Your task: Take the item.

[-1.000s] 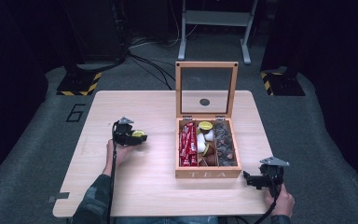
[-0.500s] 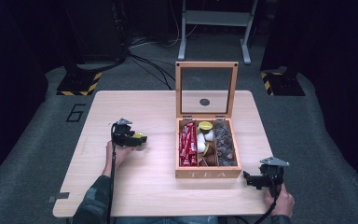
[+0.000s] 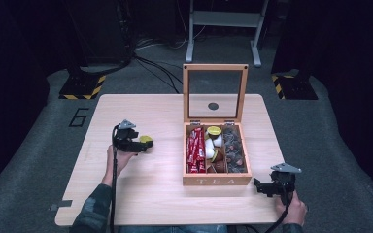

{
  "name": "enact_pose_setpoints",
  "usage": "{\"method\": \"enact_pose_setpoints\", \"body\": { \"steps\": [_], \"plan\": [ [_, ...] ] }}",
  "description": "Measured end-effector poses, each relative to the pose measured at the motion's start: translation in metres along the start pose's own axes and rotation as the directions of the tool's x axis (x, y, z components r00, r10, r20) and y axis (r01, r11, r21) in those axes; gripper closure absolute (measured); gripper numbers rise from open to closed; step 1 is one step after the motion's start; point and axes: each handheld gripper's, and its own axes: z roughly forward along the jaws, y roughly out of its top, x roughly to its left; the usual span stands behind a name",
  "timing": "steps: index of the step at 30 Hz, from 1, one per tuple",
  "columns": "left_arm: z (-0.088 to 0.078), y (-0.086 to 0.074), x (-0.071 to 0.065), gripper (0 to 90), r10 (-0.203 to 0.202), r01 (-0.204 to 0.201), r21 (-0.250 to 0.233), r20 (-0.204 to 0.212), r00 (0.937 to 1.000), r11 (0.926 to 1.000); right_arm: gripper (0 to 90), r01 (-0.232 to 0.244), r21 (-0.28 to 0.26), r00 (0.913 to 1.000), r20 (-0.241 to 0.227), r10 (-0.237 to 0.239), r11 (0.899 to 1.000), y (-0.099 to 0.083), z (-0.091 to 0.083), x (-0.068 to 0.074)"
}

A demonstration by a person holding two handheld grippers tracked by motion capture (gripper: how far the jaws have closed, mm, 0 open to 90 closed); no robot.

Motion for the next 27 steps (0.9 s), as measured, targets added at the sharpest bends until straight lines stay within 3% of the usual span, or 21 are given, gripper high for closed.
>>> {"method": "enact_pose_setpoints", "body": {
  "steps": [17, 27],
  "plan": [
    [-0.047, 0.003, -0.024, 12.6, 0.1, -0.101, -0.053, -0.017, 0.9949, 0.9935, 0.0, 0.001, 0.0, 1.0, 0.0, -0.001, 1.0, 0.0, 0.0, 0.0],
    [-0.069, -0.01, -0.027, 11.1, 0.107, -0.11, -0.066, -0.051, 0.993, 0.9917, 0.0, 0.001, 0.0, 1.0, 0.0, -0.001, 1.0, 0.0, 0.0, 0.0]
  ]
}}
